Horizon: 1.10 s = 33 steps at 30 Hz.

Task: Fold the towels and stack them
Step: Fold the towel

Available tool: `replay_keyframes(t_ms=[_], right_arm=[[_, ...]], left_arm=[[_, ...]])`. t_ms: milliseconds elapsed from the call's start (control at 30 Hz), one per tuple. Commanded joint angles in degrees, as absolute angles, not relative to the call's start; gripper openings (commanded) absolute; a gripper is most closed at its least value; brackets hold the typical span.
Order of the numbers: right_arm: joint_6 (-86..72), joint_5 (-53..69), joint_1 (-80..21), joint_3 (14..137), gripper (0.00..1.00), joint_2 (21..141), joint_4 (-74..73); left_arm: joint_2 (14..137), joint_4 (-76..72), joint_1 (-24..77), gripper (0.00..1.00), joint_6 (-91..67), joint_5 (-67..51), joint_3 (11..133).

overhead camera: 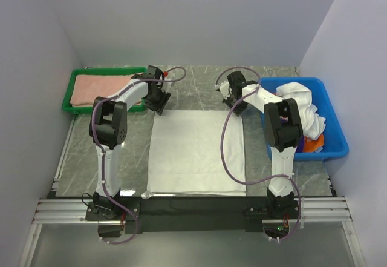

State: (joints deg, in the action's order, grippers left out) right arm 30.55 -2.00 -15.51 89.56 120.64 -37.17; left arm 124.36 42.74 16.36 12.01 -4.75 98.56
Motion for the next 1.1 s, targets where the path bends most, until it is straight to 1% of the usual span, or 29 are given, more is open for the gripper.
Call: replay_keyframes(t_ms=[0,133,200,533,733,833,867,900,1033,1067], right_arm=[[30.8,-3.3,-15.5,88.1,0.0,118.8,-35.1],[30.7,-3.4,-15.7,88.2,0.0,118.9,-35.2],[30.7,-3.4,-15.6,88.2,0.0,118.9,-35.1],[30.6,-3.8,-16.4,87.7,0.0,118.7,-34.9],[30.6,-4.2,-16.7,86.9,0.0,118.4,-34.5],[30.7,-4.6,-16.7,87.1,0.0,118.4,-34.6],[30.7,-4.5,-16.6,87.1,0.0,118.4,-34.5],[30.8,-4.7,-16.7,87.0,0.0,118.4,-34.5],[30.8,-4.4,-16.7,87.0,0.0,118.4,-34.1],[30.7,-4.4,-16.6,86.6,0.0,118.3,-33.7]], left_arm=[[124.9,42.4,16.5,0.53,13.1,-6.2,102.2],[124.6,41.0,16.5,0.54,13.2,-7.2,101.8],[125.3,41.3,16.5,0.52,13.0,-6.8,102.7],[129.3,42.9,16.5,0.5,12.1,-4.8,102.4],[132.0,44.4,16.3,0.47,11.6,-3.6,101.4],[133.1,45.1,16.0,0.4,11.1,-4.0,100.5],[133.4,45.3,15.7,0.33,10.8,-4.3,100.3],[133.7,45.9,15.6,0.29,10.6,-4.3,100.4],[134.0,46.4,15.6,0.16,10.7,-3.6,100.7],[133.9,46.6,15.6,0.09,11.1,-3.5,101.2]])
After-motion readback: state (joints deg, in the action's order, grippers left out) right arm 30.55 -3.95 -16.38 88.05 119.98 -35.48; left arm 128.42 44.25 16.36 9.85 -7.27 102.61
